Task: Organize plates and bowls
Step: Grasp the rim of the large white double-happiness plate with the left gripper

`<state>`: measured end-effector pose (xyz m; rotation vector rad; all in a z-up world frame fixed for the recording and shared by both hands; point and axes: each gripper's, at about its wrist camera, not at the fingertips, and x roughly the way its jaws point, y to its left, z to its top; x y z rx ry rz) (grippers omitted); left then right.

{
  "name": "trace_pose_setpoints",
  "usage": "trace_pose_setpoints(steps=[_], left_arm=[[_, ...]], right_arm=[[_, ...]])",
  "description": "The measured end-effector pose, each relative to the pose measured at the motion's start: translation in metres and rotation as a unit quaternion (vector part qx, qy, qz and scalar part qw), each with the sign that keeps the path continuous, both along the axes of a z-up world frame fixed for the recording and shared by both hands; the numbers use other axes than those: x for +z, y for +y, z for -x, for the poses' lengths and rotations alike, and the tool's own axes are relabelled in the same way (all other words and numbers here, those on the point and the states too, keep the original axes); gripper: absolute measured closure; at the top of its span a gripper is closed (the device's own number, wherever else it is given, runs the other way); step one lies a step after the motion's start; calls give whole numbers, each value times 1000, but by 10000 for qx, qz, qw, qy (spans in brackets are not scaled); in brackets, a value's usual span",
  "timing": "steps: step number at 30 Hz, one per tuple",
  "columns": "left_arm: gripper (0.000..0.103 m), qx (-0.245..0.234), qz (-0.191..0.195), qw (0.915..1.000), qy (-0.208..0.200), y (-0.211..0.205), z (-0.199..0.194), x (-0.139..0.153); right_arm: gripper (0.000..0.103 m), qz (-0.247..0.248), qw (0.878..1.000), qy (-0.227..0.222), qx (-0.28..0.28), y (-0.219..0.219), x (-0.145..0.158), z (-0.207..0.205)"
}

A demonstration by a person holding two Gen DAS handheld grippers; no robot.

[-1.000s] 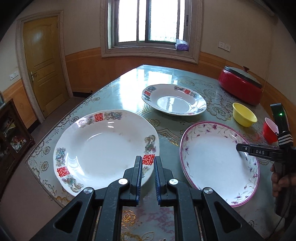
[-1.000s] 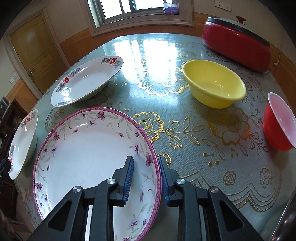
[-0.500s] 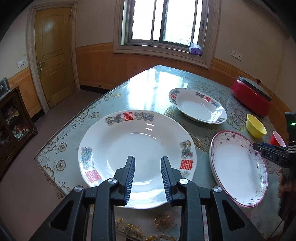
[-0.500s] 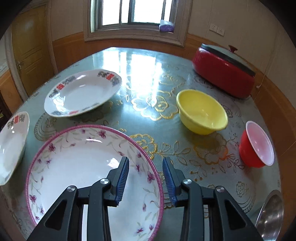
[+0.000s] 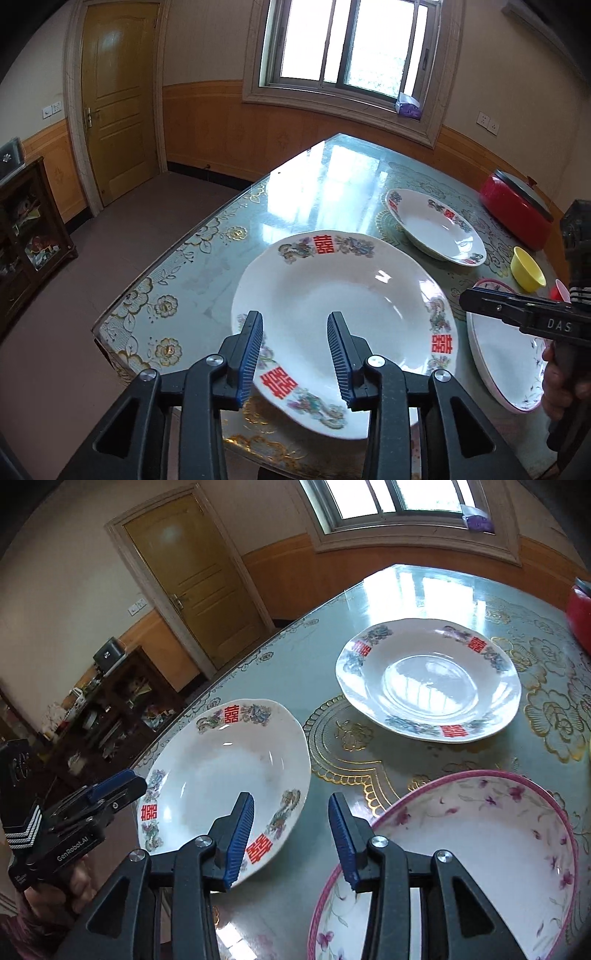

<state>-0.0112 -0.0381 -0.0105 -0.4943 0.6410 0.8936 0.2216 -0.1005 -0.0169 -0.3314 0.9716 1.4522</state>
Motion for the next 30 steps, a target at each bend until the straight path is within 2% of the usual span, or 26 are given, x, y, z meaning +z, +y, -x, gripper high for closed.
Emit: trace_pose_setpoints(steps=[3, 5, 7, 11, 12, 14, 17, 21, 23, 25, 27, 30], left_arm=[[59, 68, 140, 9999, -12, 17, 13, -9], [45, 159, 240, 9996, -40, 26, 20, -16], [45, 167, 326, 9993, -98, 34, 26, -22], [47, -138, 531, 9983, -192, 45, 19, -32], [48, -234, 612, 9976, -216, 47, 16, -35], [73, -397, 752, 9962, -191, 50, 7, -41], [73, -548, 603, 9967, -28, 48, -4, -44], [71, -621, 661, 9959, -50, 55, -9, -48], [65, -683, 545, 9961, 89, 53, -14, -49], [62, -705, 425, 9964, 184, 53, -18, -50], [65, -667, 513, 9964, 101, 56, -14, -49], [69, -779, 513, 9956, 48, 55, -13, -49]], right_arm=[[61, 225, 9997, -80, -77, 15, -11, 1], [61, 329, 9994, -49, -92, 20, -17, 3], [61, 361, 9993, 43, -22, 25, -23, 5], [61, 440, 9986, 263, 133, 37, -33, 9], [58, 459, 9985, 259, 163, 40, -35, 12], [58, 488, 9987, 89, 145, 43, -36, 15], [58, 469, 9987, -51, 190, 44, -37, 21], [58, 444, 9976, -478, 244, 47, -39, 31], [58, 498, 9962, -670, 241, 49, -40, 36], [58, 551, 9964, -599, 235, 47, -39, 36], [59, 517, 9983, -230, 160, 45, -39, 29], [57, 491, 9980, -402, 22, 44, -40, 28]])
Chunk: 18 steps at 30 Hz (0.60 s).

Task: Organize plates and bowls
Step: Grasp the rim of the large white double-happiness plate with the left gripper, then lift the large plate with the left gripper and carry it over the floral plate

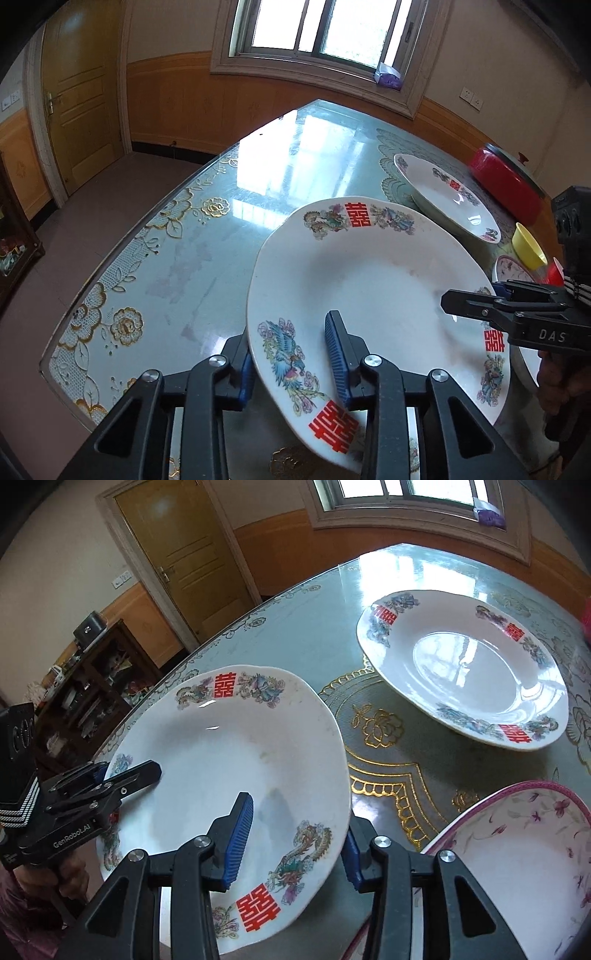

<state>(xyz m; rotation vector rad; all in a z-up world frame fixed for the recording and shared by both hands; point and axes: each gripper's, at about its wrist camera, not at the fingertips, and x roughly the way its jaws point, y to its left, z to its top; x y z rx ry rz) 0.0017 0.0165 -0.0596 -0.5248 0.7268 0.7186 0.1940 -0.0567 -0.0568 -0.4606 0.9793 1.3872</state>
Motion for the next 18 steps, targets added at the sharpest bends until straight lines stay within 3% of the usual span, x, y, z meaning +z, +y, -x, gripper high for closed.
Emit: trace_pose_setpoints(steps=[4, 8, 14, 18], left_arm=[[69, 94, -29, 9999, 44, -2, 1, 2], [70, 165, -231, 9996, -11, -8, 6, 14], [69, 64, -112, 9998, -146, -14, 7, 16], [70, 22, -149, 9998, -124, -16, 4, 18]], right_arm=[[58, 49, 9993, -363, -19, 1, 0, 8], [62, -50, 9995, -300, 83, -3, 0, 10], [65, -205, 9984, -534, -3, -7, 10, 11], [66, -287, 9989, -345, 108, -11, 9, 9]])
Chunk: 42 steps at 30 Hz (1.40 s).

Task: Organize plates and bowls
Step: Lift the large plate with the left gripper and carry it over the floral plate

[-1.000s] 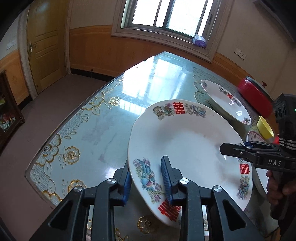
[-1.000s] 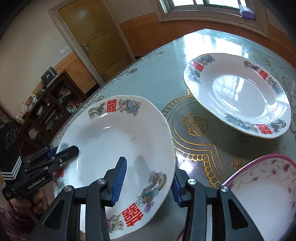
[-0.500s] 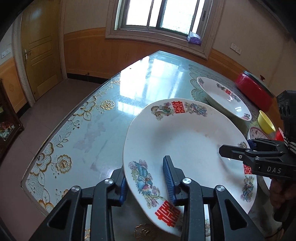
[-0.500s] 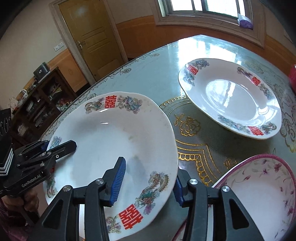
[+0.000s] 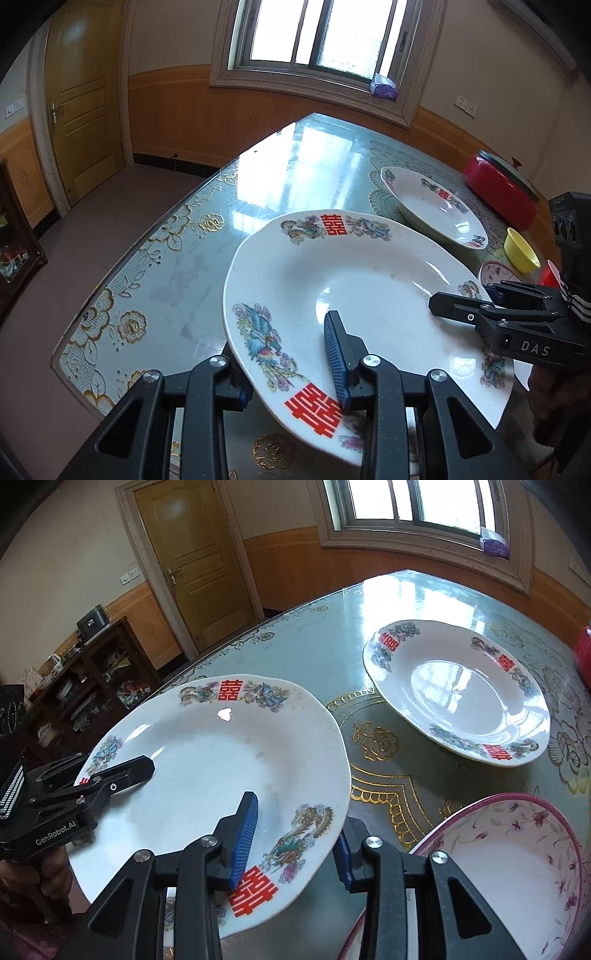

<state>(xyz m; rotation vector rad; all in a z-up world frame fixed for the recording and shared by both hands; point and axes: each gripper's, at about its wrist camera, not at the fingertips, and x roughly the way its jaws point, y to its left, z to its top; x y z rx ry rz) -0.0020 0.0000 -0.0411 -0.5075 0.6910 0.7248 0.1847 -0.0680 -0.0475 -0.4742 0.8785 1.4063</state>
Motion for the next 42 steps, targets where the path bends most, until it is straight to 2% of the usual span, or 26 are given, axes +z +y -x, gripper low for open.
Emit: trace_pose_setpoints(steps=[5, 13, 24, 32, 42], left_arm=[[70, -62, 10, 10000, -40, -2, -2, 0], [70, -185, -168, 9996, -125, -7, -5, 8], [70, -599, -601, 9955, -430, -21, -19, 45], [70, -1364, -667, 9865, -620, -49, -58, 60], [69, -2418, -249, 9685, -534, -101, -126, 46]], right_arm=[[69, -31, 9996, 259, -52, -3, -5, -5], [70, -180, 9992, 335, -90, -11, 1, -9], [70, -942, 9928, 574, -469, -50, 31, -25], [70, -1185, 9841, 566, -1200, -109, 50, -47], [70, -741, 9687, 556, -2302, -194, 35, -83]])
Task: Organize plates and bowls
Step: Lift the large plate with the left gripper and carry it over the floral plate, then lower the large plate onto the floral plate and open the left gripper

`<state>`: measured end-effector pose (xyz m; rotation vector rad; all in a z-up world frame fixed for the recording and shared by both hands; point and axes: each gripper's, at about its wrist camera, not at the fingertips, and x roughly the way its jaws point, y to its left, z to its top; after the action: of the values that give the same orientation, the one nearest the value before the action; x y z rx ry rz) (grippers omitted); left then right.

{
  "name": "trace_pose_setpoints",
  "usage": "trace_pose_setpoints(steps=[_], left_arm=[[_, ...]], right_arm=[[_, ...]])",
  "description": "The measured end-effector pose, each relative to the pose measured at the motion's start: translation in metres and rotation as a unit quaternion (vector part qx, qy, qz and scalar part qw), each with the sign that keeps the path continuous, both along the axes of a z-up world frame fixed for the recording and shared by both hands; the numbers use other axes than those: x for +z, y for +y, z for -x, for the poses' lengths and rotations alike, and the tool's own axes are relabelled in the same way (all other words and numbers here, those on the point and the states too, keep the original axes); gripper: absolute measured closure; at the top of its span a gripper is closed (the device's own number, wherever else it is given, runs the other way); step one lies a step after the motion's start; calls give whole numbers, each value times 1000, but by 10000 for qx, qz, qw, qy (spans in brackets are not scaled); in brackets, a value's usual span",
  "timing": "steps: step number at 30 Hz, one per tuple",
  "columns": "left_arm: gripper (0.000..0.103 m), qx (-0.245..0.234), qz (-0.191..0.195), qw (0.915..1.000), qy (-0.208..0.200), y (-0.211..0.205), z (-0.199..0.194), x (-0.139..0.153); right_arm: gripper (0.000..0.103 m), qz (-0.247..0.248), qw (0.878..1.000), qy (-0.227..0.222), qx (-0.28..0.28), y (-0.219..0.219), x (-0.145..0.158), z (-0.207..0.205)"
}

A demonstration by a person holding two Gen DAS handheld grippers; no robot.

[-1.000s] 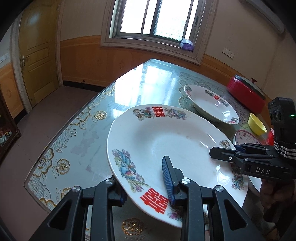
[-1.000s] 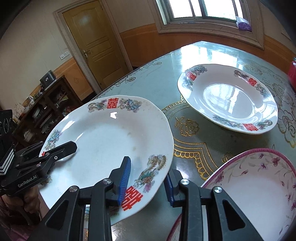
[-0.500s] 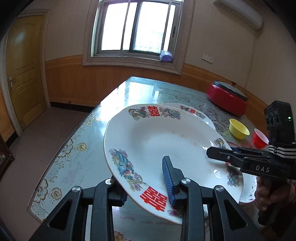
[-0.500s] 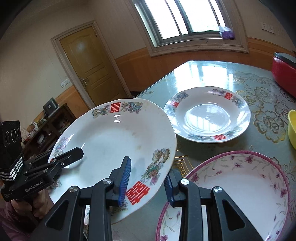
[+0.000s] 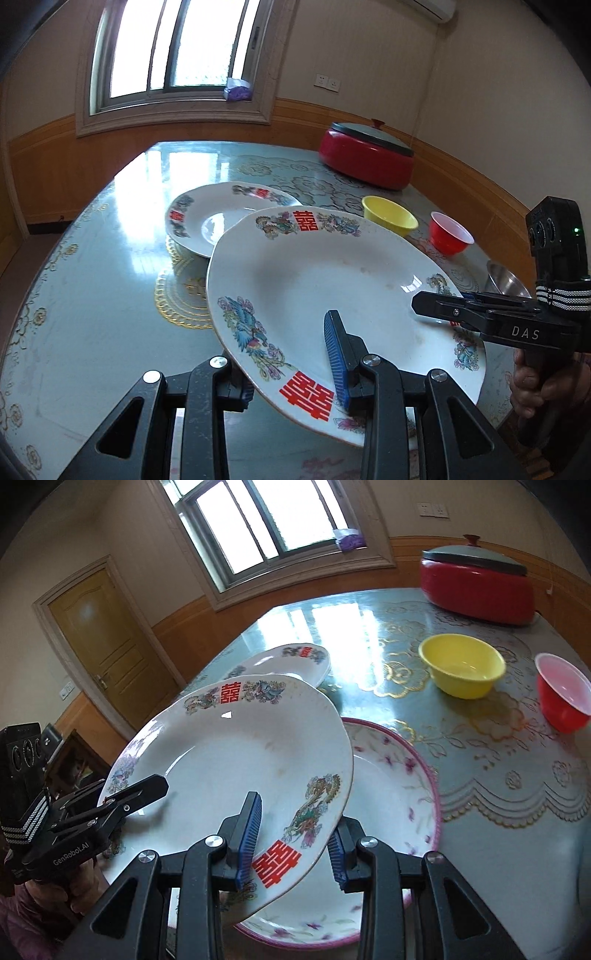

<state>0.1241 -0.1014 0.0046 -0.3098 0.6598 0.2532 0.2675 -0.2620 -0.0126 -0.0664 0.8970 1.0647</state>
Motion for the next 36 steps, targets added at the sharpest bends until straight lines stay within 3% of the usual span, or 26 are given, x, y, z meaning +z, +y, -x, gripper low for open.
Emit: trace_pose_setpoints(steps=[6, 13, 20, 36], left_arm=[[69, -290, 262, 9989, 271, -16, -28, -19], [69, -258, 353, 9978, 491, -19, -39, -30], [66, -229, 82, 9978, 610, -26, -41, -28], [64, -332, 338, 9961, 740, -25, -40, -32]], right_arm=[[70, 258, 9989, 231, -330, -24, -17, -15], [70, 387, 9976, 420, -395, -33, -31, -22], [70, 275, 9972, 572, -399, -36, -31, -24], [70, -29, 9946, 879, -546, -46, -29, -29]])
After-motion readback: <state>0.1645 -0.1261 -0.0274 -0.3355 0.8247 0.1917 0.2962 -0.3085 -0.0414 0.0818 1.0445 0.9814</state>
